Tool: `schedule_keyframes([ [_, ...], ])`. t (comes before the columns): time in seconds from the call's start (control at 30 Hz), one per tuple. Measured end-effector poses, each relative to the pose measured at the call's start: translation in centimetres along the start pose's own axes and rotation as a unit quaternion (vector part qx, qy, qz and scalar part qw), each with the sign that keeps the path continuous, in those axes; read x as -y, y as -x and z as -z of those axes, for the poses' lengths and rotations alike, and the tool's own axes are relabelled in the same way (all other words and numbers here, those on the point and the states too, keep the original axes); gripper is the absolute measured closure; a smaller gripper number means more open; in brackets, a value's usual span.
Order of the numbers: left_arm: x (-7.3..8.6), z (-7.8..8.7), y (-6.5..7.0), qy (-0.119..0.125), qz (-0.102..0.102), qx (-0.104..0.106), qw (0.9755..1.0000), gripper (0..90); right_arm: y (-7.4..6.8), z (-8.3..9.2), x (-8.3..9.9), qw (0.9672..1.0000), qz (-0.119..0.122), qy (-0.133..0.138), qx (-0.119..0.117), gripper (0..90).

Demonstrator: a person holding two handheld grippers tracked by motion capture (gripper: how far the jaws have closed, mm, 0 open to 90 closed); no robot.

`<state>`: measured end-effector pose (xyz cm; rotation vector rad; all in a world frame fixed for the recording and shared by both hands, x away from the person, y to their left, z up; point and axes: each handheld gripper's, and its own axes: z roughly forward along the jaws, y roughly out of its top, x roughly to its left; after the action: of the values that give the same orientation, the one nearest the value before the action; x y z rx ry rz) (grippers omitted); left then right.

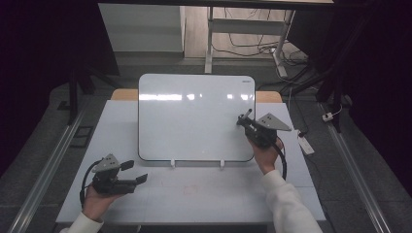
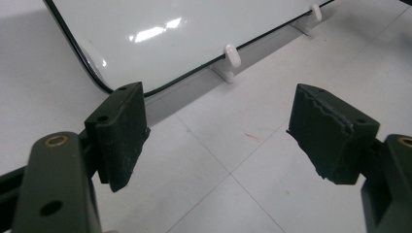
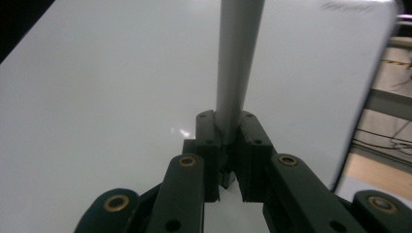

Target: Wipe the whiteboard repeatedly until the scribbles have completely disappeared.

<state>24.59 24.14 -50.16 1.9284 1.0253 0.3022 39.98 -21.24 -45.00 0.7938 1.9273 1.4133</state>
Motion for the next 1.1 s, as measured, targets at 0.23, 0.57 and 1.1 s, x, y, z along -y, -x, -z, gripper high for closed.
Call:
schedule_keyframes([
  [0.23,0.0,0.1,0.1,0.002,-0.001,-0.001,1.0000,22.8,1.8,-0.3,-1.3,0.9993,-0.007,0.012,0.035,81.1],
  [0.57,0.0,0.0,0.0,0.000,0.001,0.000,1.0000,22.7,0.2,-1.0,-1.2,0.9998,0.018,-0.001,0.000,81.1],
  [1.1,-0.1,-0.1,0.2,-0.002,-0.004,0.000,1.0000,22.8,0.0,-1.0,-1.2,1.0000,0.005,0.001,0.004,81.1],
])
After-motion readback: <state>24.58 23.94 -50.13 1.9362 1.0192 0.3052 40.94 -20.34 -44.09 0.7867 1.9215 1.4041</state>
